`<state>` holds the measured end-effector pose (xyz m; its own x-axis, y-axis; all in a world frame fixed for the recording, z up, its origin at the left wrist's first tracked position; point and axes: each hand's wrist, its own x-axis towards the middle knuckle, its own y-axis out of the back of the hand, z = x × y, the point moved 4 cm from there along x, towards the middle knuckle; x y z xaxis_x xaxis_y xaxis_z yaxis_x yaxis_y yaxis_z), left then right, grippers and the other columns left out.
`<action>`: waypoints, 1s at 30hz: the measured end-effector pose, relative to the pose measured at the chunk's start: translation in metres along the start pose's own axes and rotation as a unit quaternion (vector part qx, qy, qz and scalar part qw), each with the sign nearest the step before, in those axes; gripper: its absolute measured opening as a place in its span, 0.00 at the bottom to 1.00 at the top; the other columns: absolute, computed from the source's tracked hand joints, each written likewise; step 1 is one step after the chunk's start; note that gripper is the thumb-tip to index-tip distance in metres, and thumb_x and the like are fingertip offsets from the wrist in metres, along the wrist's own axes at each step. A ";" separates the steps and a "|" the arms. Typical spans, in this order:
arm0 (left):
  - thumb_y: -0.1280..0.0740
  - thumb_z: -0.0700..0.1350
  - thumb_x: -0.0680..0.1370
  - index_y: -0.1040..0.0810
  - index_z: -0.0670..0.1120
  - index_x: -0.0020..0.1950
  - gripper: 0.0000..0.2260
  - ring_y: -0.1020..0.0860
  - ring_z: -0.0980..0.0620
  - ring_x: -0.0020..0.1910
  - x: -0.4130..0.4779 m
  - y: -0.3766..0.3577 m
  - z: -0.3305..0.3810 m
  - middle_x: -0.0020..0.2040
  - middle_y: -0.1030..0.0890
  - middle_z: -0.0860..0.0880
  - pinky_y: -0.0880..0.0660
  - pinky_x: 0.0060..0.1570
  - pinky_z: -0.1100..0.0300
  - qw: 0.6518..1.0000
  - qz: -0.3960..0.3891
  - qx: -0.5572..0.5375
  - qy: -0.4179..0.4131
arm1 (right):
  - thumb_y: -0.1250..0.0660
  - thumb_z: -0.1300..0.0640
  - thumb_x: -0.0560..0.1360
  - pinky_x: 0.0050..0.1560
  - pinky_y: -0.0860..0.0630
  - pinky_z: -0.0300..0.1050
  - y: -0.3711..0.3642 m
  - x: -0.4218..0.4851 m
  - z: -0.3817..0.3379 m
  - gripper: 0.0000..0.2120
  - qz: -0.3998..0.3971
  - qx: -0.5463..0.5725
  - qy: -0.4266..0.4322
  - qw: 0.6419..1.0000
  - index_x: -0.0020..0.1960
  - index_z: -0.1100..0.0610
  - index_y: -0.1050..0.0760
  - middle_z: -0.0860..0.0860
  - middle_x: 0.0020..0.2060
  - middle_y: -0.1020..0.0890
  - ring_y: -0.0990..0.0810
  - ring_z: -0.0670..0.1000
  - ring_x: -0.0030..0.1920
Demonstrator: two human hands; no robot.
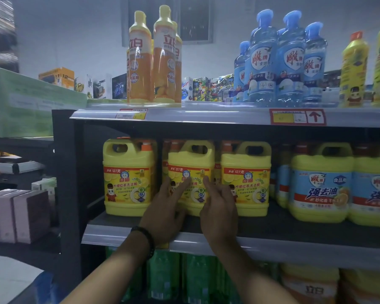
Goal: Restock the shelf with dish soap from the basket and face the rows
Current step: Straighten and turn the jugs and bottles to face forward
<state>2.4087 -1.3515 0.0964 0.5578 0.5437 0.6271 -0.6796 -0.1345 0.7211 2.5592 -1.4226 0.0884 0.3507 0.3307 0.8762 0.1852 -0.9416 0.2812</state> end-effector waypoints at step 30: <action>0.31 0.49 0.80 0.25 0.55 0.70 0.18 0.23 0.52 0.59 -0.044 0.080 -0.060 0.63 0.25 0.55 0.22 0.59 0.50 0.995 0.093 0.032 0.015 | 0.29 0.54 0.77 0.45 0.18 0.52 -0.015 -0.006 -0.049 0.18 -0.098 0.044 0.009 0.994 0.66 0.53 0.23 0.51 0.48 0.16 0.17 0.56 0.49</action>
<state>2.3009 -1.3367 0.1091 0.4093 0.5296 0.7430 -0.7377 -0.2872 0.6110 2.5098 -1.4135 0.0979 0.2844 0.5054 0.8146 0.3275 -0.8498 0.4129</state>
